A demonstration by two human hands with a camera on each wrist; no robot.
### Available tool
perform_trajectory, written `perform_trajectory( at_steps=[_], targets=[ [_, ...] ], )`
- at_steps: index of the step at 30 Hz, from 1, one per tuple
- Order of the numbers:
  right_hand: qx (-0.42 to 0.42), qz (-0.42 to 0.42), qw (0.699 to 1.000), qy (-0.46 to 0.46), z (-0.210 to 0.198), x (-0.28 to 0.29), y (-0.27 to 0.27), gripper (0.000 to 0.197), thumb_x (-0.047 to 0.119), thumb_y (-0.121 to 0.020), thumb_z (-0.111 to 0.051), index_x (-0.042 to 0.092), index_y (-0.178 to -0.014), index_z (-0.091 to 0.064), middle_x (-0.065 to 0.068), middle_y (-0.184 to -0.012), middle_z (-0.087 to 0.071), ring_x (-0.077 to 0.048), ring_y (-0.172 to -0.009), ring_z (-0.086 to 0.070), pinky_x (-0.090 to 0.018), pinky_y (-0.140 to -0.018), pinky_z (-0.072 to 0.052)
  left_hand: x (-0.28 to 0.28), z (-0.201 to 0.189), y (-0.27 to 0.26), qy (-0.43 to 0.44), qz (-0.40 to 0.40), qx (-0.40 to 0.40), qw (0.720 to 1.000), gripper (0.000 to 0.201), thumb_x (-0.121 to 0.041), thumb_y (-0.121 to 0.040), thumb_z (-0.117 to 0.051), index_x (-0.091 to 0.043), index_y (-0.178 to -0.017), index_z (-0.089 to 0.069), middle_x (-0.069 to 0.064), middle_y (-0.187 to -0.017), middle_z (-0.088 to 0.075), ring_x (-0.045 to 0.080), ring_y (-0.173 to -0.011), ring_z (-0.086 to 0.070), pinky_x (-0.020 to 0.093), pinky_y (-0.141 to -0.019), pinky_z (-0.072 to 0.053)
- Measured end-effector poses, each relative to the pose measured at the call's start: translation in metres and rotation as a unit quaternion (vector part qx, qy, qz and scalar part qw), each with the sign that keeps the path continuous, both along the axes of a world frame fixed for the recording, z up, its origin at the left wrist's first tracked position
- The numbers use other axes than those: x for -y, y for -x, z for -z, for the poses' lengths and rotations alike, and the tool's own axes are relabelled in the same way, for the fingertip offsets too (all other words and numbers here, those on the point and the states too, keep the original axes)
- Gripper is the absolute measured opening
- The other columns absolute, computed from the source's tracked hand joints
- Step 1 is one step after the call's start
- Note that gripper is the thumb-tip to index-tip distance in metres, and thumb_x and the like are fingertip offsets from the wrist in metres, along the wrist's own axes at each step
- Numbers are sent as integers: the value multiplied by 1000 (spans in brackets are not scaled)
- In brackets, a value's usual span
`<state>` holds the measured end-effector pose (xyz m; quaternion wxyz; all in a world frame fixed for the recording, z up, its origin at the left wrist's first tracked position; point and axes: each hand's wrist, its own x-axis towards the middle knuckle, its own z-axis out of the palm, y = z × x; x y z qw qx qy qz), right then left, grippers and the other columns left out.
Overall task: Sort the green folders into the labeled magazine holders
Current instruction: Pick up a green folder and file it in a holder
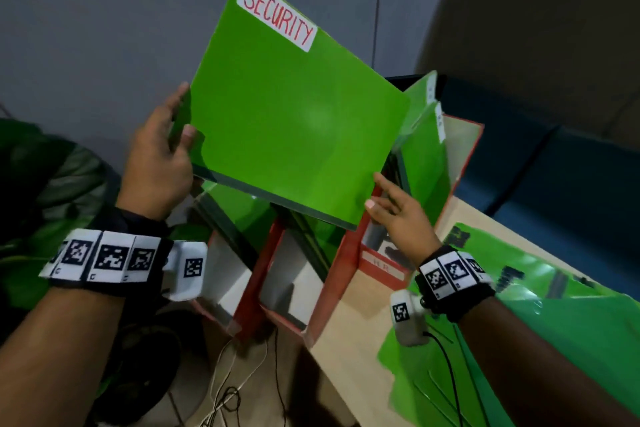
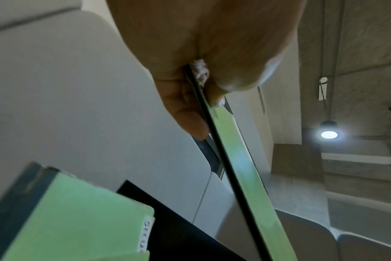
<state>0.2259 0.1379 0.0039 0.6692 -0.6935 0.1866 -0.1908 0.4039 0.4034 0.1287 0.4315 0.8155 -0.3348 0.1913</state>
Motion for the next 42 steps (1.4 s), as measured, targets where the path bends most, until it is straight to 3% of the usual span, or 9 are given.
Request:
perform_trajectory(
  at_steps=[2,4,9,12,18,22,26,34,42],
  targets=[
    [10,-18,1000,14,0,-13,-14,57,8,-92,-60,21,-143,-40,-4,-136,-52,-2,-103,-58,-25,-96,-48,-20,-6,-1,8,-8,3,1000,49,-2,-98,-48,-16,-144,-40,-6,-134,-49,-19,-114,-46,-5,-93,-29],
    [28,-38,998,32,1,-26,-28,57,6,-91,-60,18,-143,-40,2,-153,-32,-6,-110,-56,-16,-88,-48,-39,-11,1,7,-20,3,1000,50,-5,-99,-48,-19,-146,-39,-7,-138,-48,-9,-121,-45,-1,-96,-32],
    [58,-100,993,35,-3,-61,-61,60,5,-90,-61,17,-144,-38,12,-158,-17,-8,-126,-48,-24,-102,-45,-86,-15,-9,25,-77,44,996,46,-18,-98,-51,-36,-139,-42,-22,-134,-50,-14,-121,-45,22,-107,-39],
    [73,-152,985,27,-1,-84,-75,60,6,-90,-60,15,-145,-36,12,-158,-14,-12,-137,-36,-28,-111,-34,-109,-13,-11,53,-105,41,992,39,-27,-98,-50,-40,-135,-46,-13,-136,-55,4,-124,-52,46,-102,-46],
    [51,-226,972,34,14,-122,-105,58,7,-90,-60,19,-143,-39,10,-158,-18,-5,-141,-26,-21,-112,-28,-133,-5,-17,33,-145,59,987,40,-16,-99,-45,-40,-131,-44,-8,-134,-53,-6,-123,-48,21,-107,-38],
    [-4,-253,965,65,29,-142,-120,59,19,-93,-60,24,-146,-35,10,-158,-15,-4,-139,-23,-25,-112,-27,-135,7,-25,-2,-133,45,990,45,-6,-99,-46,-24,-140,-43,-2,-139,-50,1,-129,-46,20,-109,-36],
    [-97,-269,950,127,44,-154,-130,63,29,-95,-58,27,-149,-27,4,-159,-14,-20,-138,-35,-34,-109,-36,-118,21,-30,-59,-103,48,992,46,0,-97,-47,-22,-138,-44,-5,-134,-50,-10,-122,-45,8,-102,-33],
    [-170,-259,934,175,49,-167,-141,73,39,-91,-60,21,-151,-21,-4,-160,-13,-23,-145,-22,-45,-115,-30,-67,52,-42,-113,-70,-18,991,41,-7,-98,-49,-12,-139,-48,6,-137,-55,20,-126,-50,24,-101,-37],
    [-196,-221,934,200,45,-181,-137,78,26,-94,-59,15,-154,-10,-4,-161,5,-22,-147,-13,-24,-112,-17,-26,72,-67,-199,-37,-76,976,42,-13,-101,-47,-20,-142,-44,8,-140,-53,26,-129,-47,37,-101,-41]
  ],
)
